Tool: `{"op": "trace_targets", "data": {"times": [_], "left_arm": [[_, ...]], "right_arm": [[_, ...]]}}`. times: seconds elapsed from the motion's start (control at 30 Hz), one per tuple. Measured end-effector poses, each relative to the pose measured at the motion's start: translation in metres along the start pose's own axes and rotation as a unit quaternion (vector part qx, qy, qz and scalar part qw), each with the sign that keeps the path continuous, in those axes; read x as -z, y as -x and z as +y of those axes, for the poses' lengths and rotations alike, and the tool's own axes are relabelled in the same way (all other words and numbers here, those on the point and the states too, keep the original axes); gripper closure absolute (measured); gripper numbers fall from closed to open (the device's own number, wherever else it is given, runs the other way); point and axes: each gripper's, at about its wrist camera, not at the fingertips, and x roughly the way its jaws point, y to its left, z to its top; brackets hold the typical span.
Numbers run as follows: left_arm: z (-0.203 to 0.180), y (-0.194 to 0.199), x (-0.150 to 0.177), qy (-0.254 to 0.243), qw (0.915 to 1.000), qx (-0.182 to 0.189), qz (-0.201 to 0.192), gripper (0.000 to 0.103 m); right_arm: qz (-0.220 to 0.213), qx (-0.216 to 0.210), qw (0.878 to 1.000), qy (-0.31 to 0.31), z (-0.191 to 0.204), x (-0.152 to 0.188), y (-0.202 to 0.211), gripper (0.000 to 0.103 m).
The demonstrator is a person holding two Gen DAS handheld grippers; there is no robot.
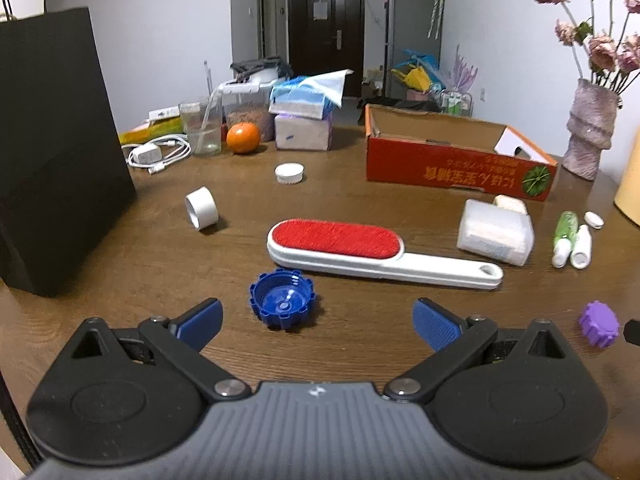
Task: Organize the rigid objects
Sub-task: 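Grasp the purple gear cap with right tool while left tool grasps blue cap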
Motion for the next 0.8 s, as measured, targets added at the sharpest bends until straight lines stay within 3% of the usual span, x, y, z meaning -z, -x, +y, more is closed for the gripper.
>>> {"op": "trace_targets", "data": {"times": [0.4, 0.67, 0.73, 0.8], "left_arm": [[0.015, -0.036, -0.001, 0.014, 0.9995, -0.014, 0.025, 0.0], [0.026, -0.052, 0.0, 0.023, 0.9985, -0.03, 0.038, 0.0], [0.028, -0.056, 0.0, 0.025, 0.9983, -0.034, 0.041, 0.0], [0.029, -0.059, -0.001, 0.025, 0.9982, -0.037, 0.042, 0.0]], "right_arm": [[0.029, -0.003, 1.0, 0.003, 0.001, 0.0, -0.038, 0.011], [0.043, -0.005, 0.999, 0.016, 0.004, 0.0, -0.055, 0.034], [0.044, -0.006, 0.999, 0.02, 0.005, 0.0, -0.058, 0.05], [0.041, -0.01, 0.999, 0.022, 0.006, 0.0, -0.058, 0.05]]}}
